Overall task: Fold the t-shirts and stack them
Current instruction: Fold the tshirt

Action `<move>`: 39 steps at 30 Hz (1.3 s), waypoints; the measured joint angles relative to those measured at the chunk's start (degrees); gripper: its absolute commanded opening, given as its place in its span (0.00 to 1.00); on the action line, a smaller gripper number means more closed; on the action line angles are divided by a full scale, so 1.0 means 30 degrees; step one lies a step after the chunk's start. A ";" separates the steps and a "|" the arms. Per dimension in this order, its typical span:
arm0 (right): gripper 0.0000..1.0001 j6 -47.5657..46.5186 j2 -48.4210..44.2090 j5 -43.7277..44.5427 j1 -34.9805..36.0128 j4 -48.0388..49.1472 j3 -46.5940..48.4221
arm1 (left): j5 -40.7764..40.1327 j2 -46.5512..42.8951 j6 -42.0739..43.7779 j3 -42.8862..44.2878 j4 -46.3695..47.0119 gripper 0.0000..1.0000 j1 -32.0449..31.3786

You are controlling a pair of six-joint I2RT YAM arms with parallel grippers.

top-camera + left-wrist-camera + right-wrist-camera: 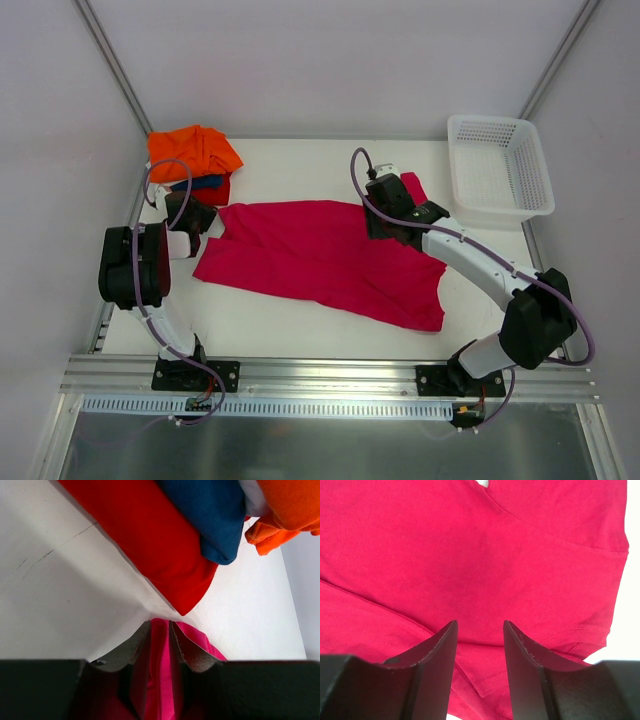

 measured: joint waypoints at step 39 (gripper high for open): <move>0.46 0.0000 0.0284 0.0102 0.0000 0.0138 0.0211 | 0.1552 0.1326 -0.0503 0.0918 0.0568 0.00 0.0000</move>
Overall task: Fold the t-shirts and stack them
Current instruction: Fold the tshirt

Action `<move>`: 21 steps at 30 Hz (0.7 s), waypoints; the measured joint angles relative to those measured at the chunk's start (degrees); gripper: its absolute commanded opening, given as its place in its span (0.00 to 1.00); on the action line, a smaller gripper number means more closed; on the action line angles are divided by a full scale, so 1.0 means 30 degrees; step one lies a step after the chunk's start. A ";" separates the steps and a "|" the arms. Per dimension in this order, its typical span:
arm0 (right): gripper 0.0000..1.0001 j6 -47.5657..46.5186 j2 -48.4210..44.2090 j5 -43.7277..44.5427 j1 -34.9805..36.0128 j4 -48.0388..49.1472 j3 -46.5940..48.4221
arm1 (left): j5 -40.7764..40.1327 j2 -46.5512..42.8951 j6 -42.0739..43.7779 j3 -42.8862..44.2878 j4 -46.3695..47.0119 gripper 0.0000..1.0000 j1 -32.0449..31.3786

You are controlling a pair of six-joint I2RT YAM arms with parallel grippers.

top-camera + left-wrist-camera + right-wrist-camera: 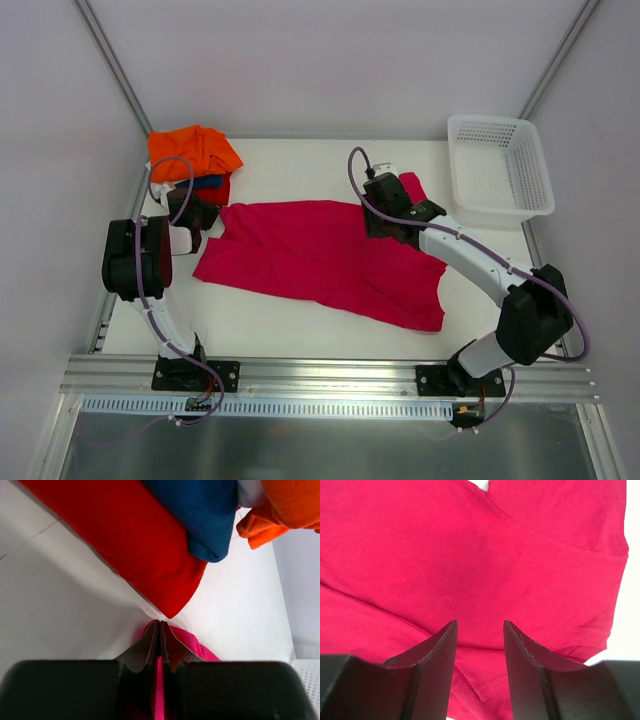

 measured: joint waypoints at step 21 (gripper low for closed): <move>0.46 0.1421 0.9413 -0.6615 -0.7650 0.0838 0.7796 | 0.0423 0.0102 0.0007 0.0138 0.0007 0.00 0.0000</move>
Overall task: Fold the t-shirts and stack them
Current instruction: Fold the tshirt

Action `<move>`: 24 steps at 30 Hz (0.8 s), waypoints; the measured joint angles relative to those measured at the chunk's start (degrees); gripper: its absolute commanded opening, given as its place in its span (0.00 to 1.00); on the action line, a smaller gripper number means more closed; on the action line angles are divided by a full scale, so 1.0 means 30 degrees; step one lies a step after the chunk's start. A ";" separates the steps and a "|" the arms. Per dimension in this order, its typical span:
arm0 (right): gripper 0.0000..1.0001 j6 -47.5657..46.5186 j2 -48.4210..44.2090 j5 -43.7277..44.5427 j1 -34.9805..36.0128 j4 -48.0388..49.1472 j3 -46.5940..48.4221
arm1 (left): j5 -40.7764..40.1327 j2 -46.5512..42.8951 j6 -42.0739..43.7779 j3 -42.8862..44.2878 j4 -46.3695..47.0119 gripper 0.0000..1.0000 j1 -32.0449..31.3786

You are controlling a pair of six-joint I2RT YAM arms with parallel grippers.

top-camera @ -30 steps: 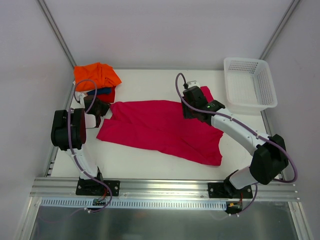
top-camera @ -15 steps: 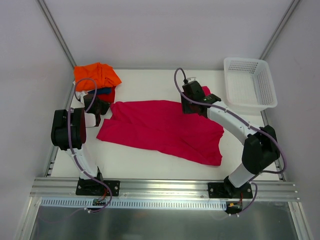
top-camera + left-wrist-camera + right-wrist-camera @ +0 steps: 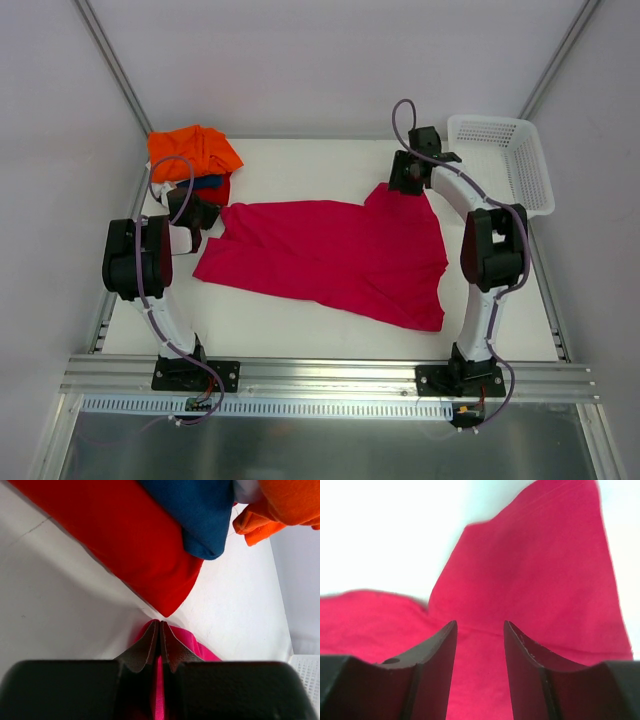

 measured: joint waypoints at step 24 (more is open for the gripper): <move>0.46 -0.0517 0.4044 0.0240 -0.4481 -0.2004 0.5792 | 0.0058 0.0000 0.0007 0.0000 0.0328 0.00 0.0000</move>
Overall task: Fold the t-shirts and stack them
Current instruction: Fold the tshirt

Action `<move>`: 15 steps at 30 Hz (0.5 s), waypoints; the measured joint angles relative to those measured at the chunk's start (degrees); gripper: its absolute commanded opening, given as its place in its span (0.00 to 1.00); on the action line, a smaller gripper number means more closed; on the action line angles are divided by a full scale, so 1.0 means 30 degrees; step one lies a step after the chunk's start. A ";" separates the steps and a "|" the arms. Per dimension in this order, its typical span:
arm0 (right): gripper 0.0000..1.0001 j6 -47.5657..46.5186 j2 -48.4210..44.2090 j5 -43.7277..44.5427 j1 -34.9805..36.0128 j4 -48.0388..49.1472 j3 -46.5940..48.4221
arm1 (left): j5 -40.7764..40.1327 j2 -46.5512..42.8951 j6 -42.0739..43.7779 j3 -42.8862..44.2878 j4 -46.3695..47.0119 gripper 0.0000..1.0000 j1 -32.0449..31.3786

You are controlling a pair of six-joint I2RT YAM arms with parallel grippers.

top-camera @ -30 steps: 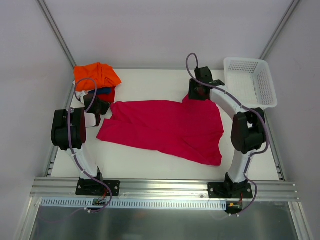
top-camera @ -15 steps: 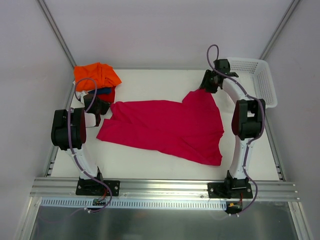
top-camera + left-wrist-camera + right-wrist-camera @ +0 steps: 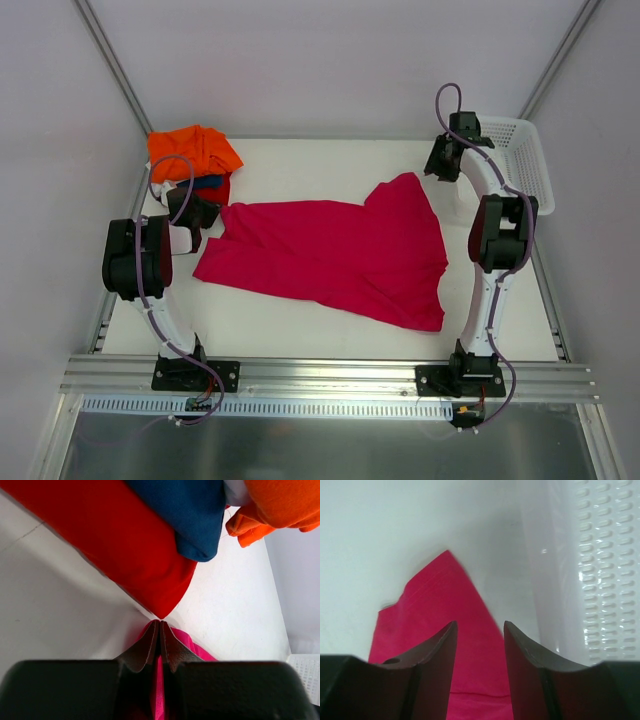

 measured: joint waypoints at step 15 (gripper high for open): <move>0.46 -0.2718 0.0379 0.1559 0.0000 0.0459 -0.0685 | 0.0007 0.0029 0.0000 0.0000 0.0095 0.00 0.0000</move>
